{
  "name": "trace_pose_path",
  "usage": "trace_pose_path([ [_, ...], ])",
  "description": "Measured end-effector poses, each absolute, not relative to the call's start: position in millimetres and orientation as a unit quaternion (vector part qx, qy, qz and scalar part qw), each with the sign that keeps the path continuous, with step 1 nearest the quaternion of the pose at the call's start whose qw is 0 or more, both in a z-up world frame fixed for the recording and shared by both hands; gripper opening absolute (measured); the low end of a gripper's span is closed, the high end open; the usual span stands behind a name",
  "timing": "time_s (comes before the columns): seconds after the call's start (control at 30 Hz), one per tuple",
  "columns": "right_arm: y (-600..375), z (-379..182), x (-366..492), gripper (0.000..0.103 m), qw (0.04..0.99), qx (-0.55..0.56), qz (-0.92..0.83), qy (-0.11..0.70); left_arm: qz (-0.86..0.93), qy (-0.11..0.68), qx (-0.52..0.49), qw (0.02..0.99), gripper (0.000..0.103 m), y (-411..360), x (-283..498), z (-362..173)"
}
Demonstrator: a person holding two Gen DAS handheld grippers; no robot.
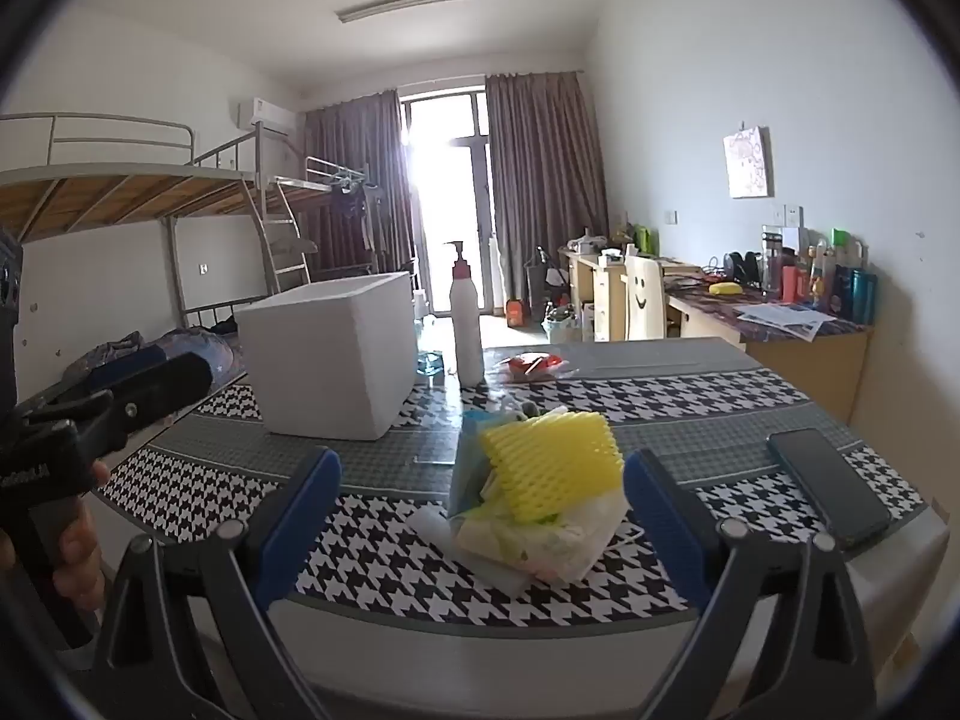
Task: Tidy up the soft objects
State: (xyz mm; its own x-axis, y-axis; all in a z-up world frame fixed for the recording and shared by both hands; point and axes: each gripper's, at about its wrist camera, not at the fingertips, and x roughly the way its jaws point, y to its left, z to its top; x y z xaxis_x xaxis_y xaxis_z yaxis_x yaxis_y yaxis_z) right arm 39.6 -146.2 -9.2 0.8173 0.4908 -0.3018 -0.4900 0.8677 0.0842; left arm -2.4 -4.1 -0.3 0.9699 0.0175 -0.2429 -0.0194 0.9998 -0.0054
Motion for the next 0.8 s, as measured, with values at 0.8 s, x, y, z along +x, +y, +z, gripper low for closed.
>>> trace_pose_path([
  [0.8,-149,-7,38,0.097,0.955,0.001,0.250,0.158,0.007,0.143,-0.027,0.989,0.102,5,6,-6],
])
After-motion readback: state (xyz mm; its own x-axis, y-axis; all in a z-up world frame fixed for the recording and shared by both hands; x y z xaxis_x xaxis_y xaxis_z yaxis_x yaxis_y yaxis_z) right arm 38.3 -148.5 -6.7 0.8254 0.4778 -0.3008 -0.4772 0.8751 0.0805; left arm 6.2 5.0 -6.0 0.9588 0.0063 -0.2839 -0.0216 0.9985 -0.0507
